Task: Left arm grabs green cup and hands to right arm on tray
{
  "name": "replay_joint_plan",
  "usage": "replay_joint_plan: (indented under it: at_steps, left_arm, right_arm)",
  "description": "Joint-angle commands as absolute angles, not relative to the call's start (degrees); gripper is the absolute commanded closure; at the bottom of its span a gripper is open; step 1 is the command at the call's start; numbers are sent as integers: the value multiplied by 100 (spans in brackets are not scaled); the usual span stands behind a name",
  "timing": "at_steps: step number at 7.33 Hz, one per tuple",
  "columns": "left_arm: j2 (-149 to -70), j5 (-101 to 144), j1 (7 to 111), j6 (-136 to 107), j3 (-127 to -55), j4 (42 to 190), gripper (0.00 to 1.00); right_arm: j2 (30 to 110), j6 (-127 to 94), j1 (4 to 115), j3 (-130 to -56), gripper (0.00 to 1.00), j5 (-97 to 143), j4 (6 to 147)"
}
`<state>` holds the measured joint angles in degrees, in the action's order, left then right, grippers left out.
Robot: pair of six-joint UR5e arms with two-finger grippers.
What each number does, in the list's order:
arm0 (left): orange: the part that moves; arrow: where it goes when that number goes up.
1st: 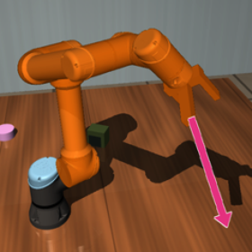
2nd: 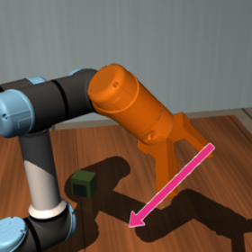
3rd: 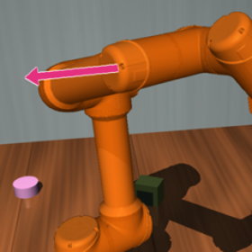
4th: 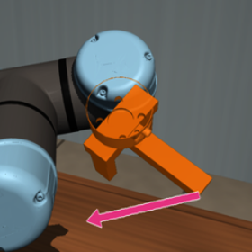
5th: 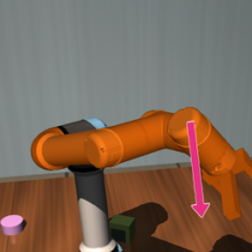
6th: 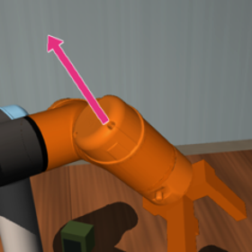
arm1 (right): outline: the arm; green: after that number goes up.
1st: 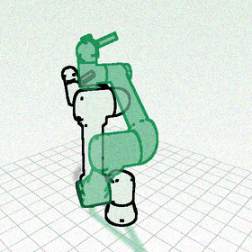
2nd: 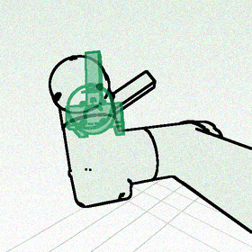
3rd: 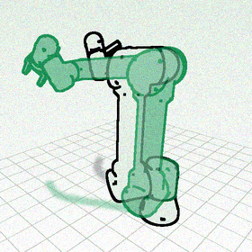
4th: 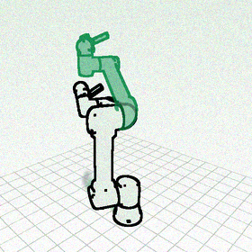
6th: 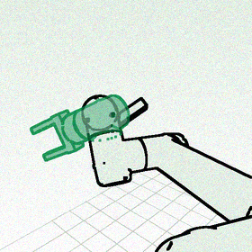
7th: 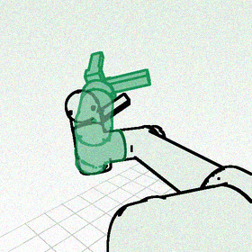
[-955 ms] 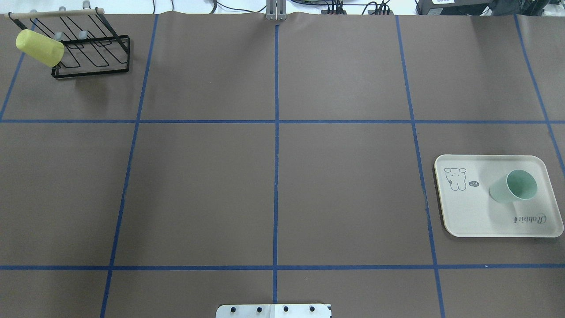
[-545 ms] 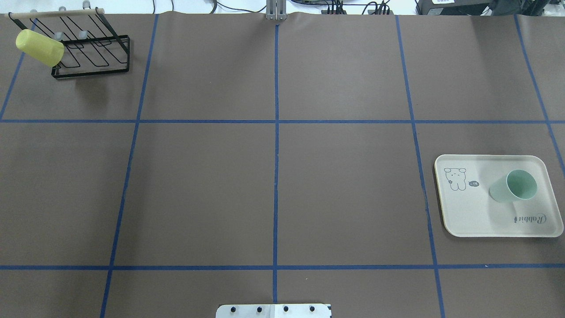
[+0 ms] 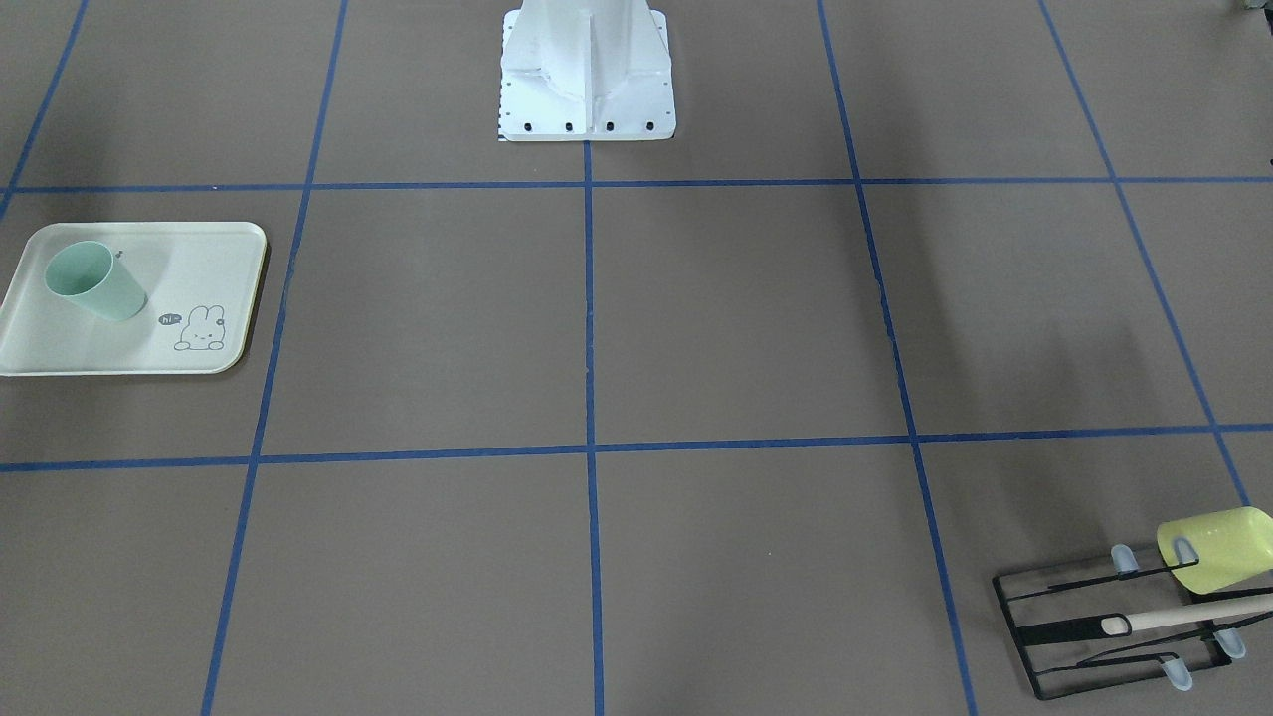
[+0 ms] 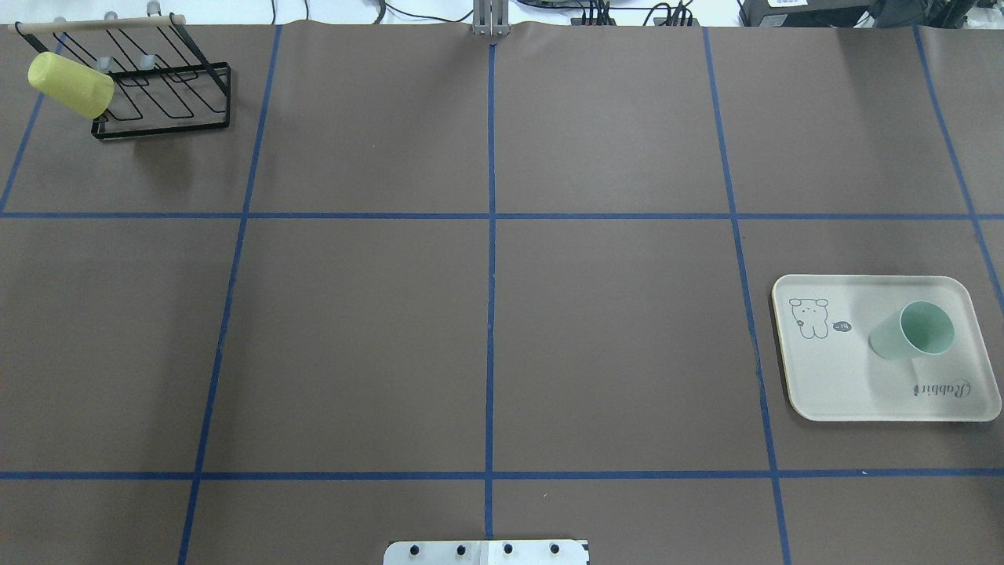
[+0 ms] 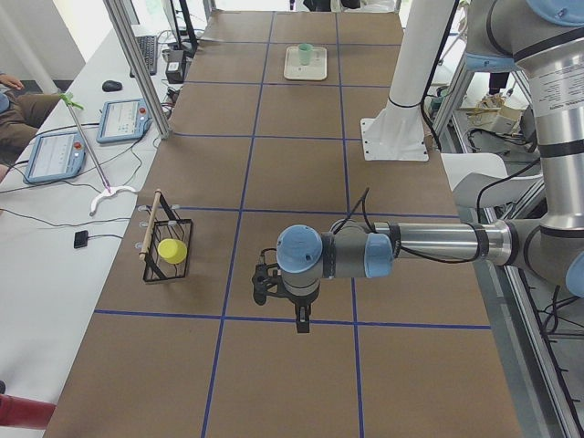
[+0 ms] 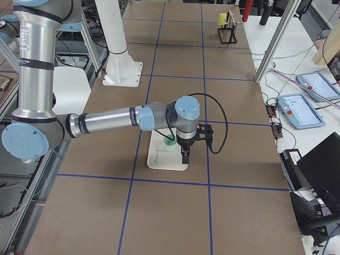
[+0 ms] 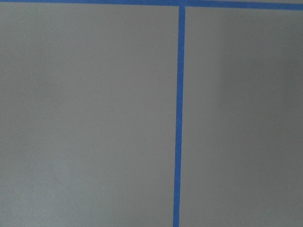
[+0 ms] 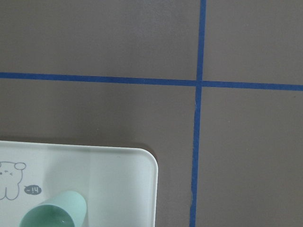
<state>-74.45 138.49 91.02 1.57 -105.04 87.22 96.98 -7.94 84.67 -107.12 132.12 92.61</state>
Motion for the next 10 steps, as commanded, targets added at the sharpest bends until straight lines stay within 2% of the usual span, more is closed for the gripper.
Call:
replay_joint_plan:
  at_steps: [1, 3, 10]
  left_arm:
    - [-7453, 13931, 9114, 149, -10599, 8728, 0]
    - [-7444, 13931, 9140, 150, -10722, 8736, 0]
    - [-7453, 13896, 9141, 141, -10635, 8719, 0]
  right_arm:
    - [9800, -791, 8481, -10661, 0, 13122, 9264]
    - [9800, -748, 8481, -10512, 0, 13139, 9255]
    - [9949, -791, 8481, -10688, 0, 13500, 9246]
